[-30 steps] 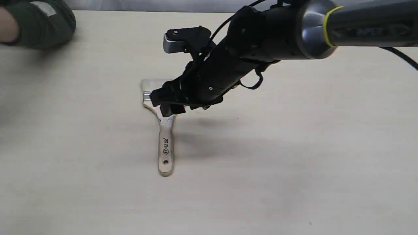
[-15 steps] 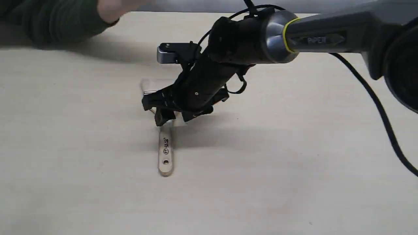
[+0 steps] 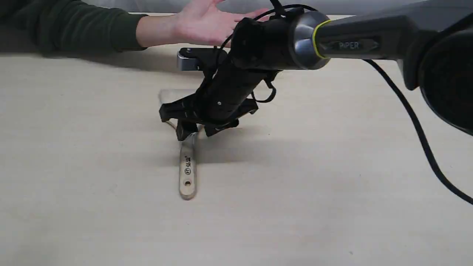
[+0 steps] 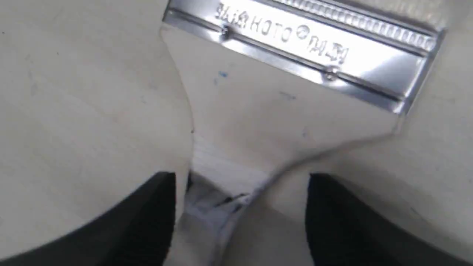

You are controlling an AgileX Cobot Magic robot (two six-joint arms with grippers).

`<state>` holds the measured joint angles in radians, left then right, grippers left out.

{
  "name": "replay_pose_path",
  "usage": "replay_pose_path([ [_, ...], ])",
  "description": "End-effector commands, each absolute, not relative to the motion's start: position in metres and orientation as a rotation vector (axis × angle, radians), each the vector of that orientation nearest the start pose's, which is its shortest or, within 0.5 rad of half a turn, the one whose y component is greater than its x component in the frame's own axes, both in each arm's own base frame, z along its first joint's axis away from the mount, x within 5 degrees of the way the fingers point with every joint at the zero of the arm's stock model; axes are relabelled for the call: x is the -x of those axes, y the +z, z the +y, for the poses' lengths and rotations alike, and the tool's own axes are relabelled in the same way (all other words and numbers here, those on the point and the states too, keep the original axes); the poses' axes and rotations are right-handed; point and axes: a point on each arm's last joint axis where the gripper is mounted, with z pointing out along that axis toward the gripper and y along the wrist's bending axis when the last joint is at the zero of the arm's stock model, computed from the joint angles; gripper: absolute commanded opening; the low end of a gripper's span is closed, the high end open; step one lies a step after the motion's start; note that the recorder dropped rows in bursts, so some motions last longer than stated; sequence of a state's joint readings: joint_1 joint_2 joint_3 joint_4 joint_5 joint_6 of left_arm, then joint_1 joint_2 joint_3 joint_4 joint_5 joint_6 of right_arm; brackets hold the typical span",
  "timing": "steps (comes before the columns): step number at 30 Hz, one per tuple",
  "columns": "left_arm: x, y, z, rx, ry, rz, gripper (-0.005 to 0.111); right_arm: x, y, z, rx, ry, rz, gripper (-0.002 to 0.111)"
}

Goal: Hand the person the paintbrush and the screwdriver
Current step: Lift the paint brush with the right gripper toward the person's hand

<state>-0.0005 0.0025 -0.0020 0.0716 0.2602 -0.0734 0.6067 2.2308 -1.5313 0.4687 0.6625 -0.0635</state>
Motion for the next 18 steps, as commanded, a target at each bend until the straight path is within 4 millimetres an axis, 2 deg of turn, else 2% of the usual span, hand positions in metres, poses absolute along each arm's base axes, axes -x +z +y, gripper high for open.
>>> replay_pose_path([
  [1, -0.055, 0.191, 0.001, 0.014, 0.003, 1.733, 0.0, -0.353, 0.111, 0.28, 0.534, 0.569, 2.868, 0.055],
  [6, -0.055, 0.191, 0.001, 0.014, 0.003, 1.733, 0.0, -0.347, 0.112, 0.292, 0.577, 0.56, 2.831, 0.055],
  [11, -0.055, 0.191, 0.001, 0.014, 0.003, 1.733, 0.0, -0.35, 0.114, 0.292, 0.549, 0.489, 2.86, 0.055],
  [18, -0.055, 0.191, 0.001, 0.014, 0.003, 1.733, 0.0, -0.351, 0.088, 0.298, 0.563, 0.417, 2.969, 0.054],
])
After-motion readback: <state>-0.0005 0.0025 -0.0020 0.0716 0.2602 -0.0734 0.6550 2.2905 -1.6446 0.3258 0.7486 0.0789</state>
